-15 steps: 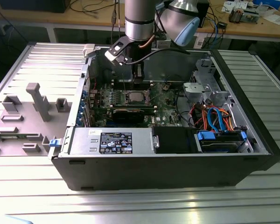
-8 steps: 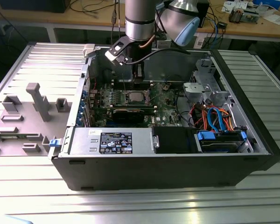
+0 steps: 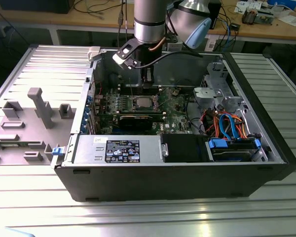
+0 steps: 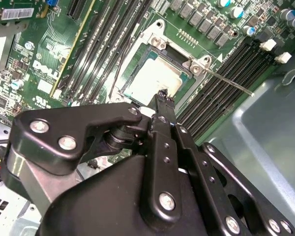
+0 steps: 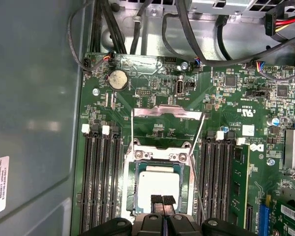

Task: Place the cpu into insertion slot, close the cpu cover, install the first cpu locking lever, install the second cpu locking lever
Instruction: 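Close the cpu cover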

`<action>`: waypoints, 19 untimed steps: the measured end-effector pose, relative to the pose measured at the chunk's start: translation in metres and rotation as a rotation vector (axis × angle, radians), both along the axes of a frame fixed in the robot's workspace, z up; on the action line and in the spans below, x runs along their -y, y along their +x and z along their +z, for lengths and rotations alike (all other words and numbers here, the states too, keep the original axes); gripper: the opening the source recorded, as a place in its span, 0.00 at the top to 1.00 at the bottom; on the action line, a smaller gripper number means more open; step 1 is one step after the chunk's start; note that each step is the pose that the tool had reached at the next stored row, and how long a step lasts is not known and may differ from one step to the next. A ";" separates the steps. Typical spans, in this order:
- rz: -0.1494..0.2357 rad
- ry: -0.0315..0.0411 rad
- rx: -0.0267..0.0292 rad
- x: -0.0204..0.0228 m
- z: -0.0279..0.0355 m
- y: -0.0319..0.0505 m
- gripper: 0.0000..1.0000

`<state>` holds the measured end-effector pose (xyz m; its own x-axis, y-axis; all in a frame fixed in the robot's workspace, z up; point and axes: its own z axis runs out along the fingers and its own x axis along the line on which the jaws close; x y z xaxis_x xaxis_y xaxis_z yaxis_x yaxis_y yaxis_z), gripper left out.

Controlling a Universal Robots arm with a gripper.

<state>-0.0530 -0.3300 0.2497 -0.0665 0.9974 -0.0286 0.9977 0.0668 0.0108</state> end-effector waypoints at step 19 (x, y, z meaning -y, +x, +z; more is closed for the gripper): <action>0.004 0.0000 -0.0009 0.0000 0.0059 0.0152 0.89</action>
